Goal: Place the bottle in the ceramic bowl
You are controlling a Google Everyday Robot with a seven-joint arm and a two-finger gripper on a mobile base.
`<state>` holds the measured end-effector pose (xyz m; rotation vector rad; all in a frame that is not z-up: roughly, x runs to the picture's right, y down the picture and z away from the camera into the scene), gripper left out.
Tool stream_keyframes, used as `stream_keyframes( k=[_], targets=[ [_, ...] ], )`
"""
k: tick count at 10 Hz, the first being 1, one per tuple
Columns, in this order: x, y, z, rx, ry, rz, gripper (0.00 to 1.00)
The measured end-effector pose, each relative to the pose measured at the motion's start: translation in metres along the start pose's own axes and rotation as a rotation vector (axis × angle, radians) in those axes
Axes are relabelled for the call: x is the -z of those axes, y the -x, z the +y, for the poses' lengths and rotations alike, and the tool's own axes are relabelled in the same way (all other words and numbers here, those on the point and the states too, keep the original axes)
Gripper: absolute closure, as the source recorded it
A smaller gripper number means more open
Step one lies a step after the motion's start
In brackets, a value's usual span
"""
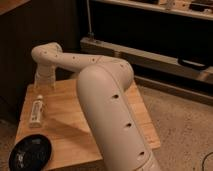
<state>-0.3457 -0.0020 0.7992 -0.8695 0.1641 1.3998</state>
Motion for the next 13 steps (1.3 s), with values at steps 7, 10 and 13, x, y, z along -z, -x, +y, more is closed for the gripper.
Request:
stream_keyframes(
  k=[7, 10, 13],
  targets=[
    [-0.012, 0.005, -0.002, -0.013, 0.019, 0.009, 0.35],
    [-0.025, 0.009, 0.008, -0.009, 0.027, 0.017, 0.35],
    [-0.039, 0.002, 0.030, 0.027, 0.019, 0.035, 0.35]
  ],
)
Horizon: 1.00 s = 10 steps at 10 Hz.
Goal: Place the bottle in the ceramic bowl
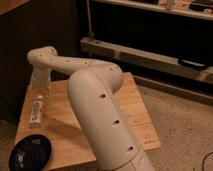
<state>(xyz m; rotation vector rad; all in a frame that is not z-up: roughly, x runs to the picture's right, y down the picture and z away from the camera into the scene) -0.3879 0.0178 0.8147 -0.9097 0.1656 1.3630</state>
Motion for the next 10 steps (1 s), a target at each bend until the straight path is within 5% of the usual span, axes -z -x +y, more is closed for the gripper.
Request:
stream_keyframes(
  k=[10],
  targets=[
    [-0.048, -0.025, 0.009, 0.066, -0.040, 0.037, 0.35]
  ],
)
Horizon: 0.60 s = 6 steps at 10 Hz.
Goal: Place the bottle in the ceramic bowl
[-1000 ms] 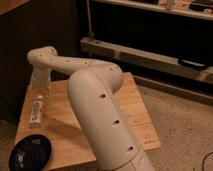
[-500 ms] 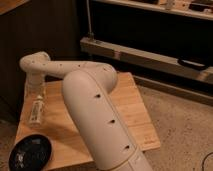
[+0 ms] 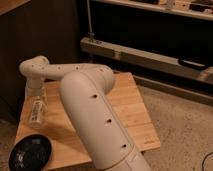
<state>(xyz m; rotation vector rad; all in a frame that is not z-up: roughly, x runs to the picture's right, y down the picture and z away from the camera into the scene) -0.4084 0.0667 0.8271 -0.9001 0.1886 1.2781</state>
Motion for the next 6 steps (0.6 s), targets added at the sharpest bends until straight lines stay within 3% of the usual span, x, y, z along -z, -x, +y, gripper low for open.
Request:
stream_keyframes(
  k=[6],
  targets=[
    [-0.019, -0.004, 0.010, 0.015, -0.012, 0.022, 0.35]
  ],
)
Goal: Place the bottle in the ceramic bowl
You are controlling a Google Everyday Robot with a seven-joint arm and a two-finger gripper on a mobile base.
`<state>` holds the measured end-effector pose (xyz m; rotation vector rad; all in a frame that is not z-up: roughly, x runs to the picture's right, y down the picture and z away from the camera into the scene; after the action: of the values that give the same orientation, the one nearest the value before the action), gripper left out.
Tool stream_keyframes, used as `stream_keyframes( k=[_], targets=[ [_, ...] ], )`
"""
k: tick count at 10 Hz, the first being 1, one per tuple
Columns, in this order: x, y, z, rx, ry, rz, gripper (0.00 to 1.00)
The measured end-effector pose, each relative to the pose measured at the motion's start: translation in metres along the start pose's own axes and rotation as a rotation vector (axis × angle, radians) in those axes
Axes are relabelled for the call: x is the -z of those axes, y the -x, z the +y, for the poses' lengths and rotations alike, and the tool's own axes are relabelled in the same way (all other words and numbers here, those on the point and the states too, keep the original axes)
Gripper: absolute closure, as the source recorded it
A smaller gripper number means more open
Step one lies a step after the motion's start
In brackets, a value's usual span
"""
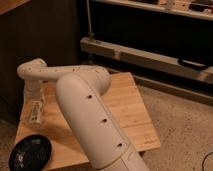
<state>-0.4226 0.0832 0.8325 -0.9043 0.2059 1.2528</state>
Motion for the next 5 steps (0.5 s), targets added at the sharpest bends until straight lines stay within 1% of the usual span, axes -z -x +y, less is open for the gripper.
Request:
stream_keyframes(
  k=[5],
  targets=[
    [-0.014, -0.002, -0.001, -0.003, -0.004, 0.016, 0.35]
  ],
)
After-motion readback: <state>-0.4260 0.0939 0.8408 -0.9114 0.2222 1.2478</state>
